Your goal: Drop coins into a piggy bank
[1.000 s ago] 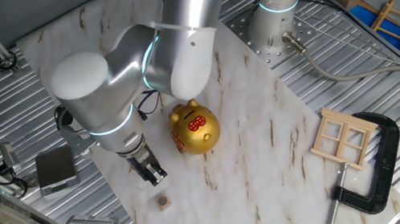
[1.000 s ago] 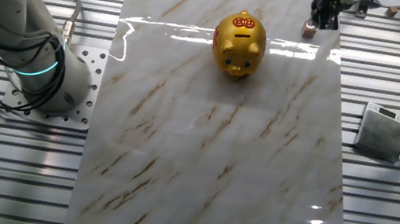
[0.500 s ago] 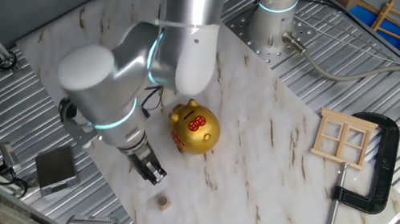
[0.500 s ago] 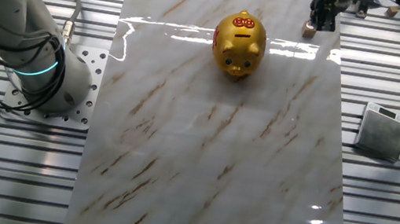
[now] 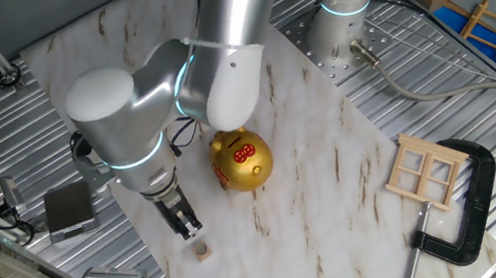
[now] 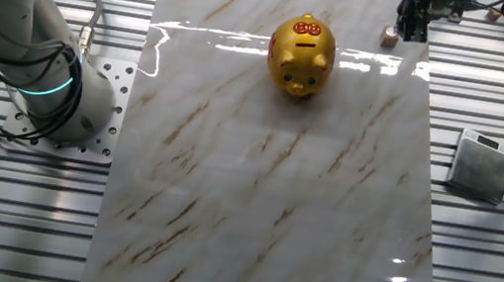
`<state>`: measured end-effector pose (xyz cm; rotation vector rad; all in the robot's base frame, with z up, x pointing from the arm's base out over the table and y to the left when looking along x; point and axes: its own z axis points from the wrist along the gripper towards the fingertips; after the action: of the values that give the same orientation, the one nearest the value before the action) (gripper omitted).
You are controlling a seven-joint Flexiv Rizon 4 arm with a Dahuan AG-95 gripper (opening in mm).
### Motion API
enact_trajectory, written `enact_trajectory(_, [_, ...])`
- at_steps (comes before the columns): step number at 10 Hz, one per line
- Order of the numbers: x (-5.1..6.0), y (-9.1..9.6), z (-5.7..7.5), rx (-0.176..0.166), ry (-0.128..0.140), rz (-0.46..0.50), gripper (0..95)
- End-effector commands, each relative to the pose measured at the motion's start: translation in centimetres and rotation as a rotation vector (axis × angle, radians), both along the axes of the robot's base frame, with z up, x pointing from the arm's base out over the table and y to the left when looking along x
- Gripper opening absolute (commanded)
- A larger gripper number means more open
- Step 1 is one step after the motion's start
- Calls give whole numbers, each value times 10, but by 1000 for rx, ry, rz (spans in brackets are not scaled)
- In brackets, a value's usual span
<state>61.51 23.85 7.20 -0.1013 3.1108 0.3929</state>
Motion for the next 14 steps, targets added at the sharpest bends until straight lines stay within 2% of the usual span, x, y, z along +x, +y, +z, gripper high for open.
enact_trajectory(1, [3,3,-4,3,-1,5,190])
enact_trajectory(2, [3,4,-6,12,-3,7,190])
enact_trajectory(3, [3,5,-7,16,-2,9,380])
enact_trajectory(7, [2,6,-7,35,-3,6,380])
enact_trajectory(14, [-1,12,-21,34,-3,1,380])
